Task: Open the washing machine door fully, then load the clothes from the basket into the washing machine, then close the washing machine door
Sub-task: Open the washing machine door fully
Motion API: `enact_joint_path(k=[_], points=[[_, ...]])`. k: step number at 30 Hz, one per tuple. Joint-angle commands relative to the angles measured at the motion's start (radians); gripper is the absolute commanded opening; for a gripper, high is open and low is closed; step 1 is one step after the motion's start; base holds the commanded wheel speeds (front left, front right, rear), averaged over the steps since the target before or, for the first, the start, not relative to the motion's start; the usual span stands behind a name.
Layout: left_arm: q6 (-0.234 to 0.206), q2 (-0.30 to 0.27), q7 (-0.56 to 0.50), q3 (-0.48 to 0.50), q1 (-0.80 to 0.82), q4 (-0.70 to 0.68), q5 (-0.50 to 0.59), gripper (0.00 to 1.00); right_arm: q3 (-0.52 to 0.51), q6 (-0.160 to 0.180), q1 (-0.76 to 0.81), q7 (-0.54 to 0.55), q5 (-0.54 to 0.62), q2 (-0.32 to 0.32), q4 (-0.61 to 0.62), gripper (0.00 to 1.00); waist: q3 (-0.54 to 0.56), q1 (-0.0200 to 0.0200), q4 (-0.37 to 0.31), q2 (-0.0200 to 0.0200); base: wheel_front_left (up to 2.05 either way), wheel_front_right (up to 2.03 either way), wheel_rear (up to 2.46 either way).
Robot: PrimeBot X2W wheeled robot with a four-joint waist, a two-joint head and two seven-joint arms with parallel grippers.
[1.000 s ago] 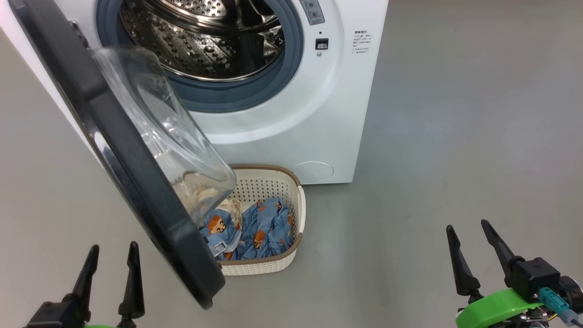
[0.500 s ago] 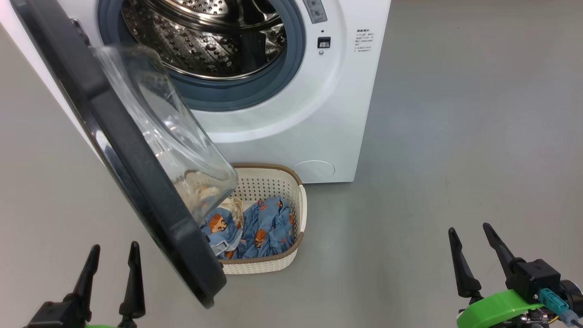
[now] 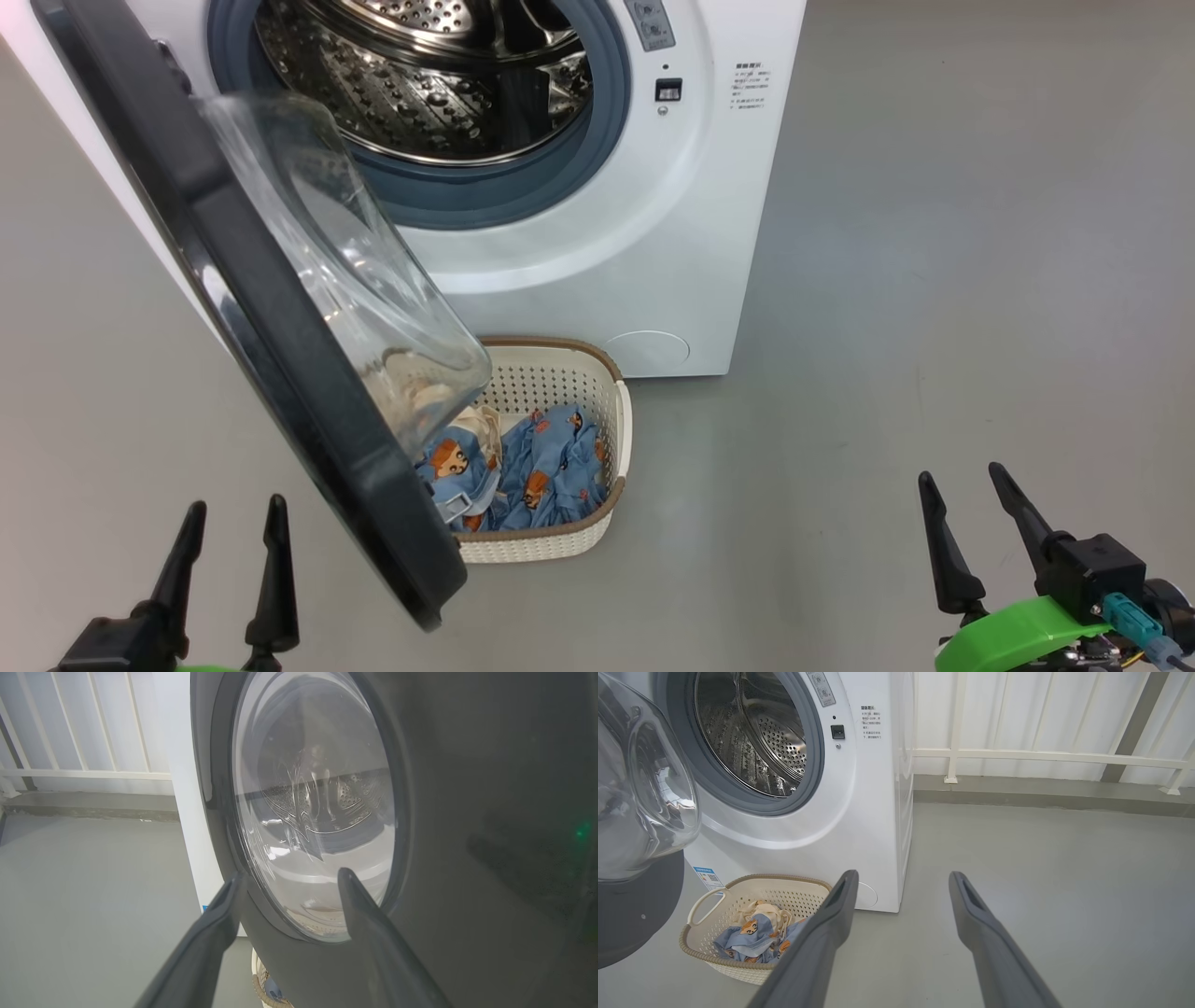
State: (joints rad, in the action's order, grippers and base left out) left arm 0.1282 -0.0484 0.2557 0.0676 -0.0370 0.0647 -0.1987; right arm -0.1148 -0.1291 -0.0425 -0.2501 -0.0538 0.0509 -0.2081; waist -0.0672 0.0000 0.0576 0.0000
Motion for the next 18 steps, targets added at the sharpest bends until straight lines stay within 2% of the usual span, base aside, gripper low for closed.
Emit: enact_joint_path(k=[1, 6, 7, 8, 13, 18], points=[[0.003, -0.011, 0.006, 0.031, 0.027, -0.027, -0.002, 1.0, 0.02, -0.002, -0.029, -0.012, 0.007, 0.001, 0.017, 1.0, 0.0, 0.0, 0.0, 0.0, 0.0, 0.0, 0.0], [0.003, -0.01, 0.006, 0.034, 0.028, -0.028, -0.006, 1.0, 0.028, -0.002, -0.031, -0.012, 0.007, 0.001, 0.005, 1.0, 0.004, 0.0, 0.001, 0.0, 0.0, 0.0, 0.0], [0.003, -0.01, 0.006, 0.032, 0.027, -0.024, -0.01, 0.31, 0.027, -0.002, -0.032, -0.012, 0.004, 0.001, 0.004, 1.0, 0.005, 0.0, 0.001, 0.0, 0.0, 0.0, 0.0], [0.003, -0.01, 0.006, 0.03, 0.027, -0.022, -0.013, 0.0, 0.027, -0.002, -0.033, -0.012, 0.002, 0.001, 0.004, 1.0, 0.006, 0.0, 0.001, 0.0, 0.0, 0.0, 0.0], [0.003, -0.01, 0.006, 0.032, 0.029, -0.029, -0.041, 0.0, 0.028, -0.002, -0.032, -0.012, -0.005, 0.0, -0.003, 1.0, 0.005, 0.0, 0.005, 0.0, 0.0, 0.0, 0.0], [0.003, -0.008, 0.006, 0.076, 0.052, -0.11, -0.044, 0.0, 0.021, -0.002, -0.031, -0.012, -0.016, 0.0, -0.012, 1.0, 0.005, 0.0, 0.013, 0.0, 0.0, 0.0, 0.0]])
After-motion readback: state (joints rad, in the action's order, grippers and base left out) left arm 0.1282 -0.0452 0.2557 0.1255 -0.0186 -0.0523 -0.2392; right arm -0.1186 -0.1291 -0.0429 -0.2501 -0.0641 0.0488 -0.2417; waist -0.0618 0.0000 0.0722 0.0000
